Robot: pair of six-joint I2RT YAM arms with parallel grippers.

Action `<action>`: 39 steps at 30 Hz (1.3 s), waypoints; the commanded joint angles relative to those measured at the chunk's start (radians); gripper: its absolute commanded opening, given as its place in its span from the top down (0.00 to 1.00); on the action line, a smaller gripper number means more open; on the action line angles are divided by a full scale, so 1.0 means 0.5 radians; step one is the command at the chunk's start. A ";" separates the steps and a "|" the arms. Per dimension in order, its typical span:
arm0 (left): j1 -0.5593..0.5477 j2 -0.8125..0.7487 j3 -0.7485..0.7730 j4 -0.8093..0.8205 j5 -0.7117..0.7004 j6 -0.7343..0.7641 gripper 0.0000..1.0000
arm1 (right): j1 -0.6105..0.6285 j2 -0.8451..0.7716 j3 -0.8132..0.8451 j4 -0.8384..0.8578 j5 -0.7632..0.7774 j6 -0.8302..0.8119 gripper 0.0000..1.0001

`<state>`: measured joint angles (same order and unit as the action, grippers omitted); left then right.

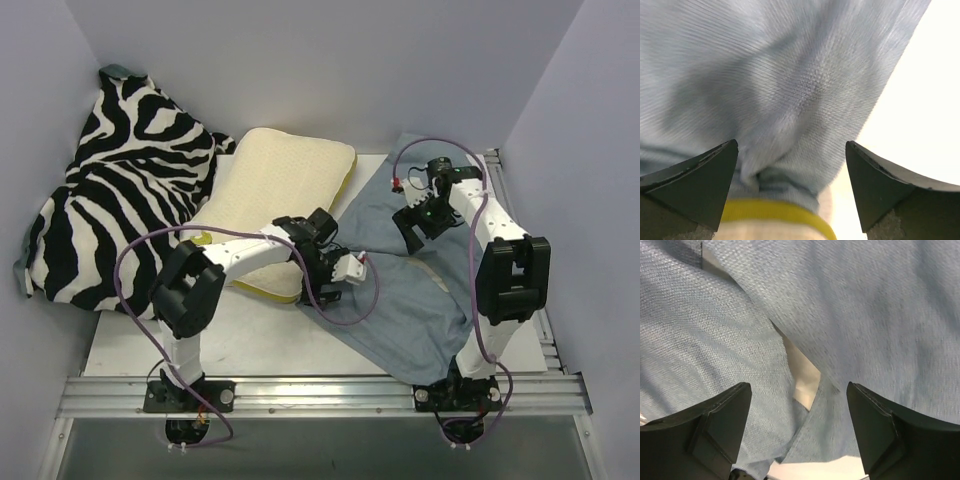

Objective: Put the pillow into the pillowcase

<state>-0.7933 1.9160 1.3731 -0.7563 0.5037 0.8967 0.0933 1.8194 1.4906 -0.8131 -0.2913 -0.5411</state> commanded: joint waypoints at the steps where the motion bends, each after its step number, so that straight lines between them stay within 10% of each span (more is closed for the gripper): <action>1: 0.107 -0.331 0.165 -0.040 0.314 -0.280 0.03 | 0.037 0.003 -0.079 0.089 0.128 -0.120 0.22; 7: 0.359 -0.613 0.129 -0.006 0.349 -0.602 0.03 | 0.126 0.232 -0.162 0.248 0.346 -0.185 0.34; 12: 0.589 -0.666 0.067 0.239 -0.034 -1.083 0.03 | 0.126 0.273 -0.061 0.252 0.457 -0.136 1.00; 21: 0.795 -0.074 0.754 0.347 -0.802 -1.756 0.03 | 0.007 0.104 0.479 -0.049 0.218 0.177 1.00; 39: 0.875 1.297 2.033 0.528 -1.238 -1.622 0.03 | -0.073 0.104 0.360 -0.270 -0.052 0.214 1.00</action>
<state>-0.3828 2.5065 2.3081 -0.5087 -0.0360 0.0650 0.0578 1.8790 1.6775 -0.8761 -0.2790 -0.4450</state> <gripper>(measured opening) 0.975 0.029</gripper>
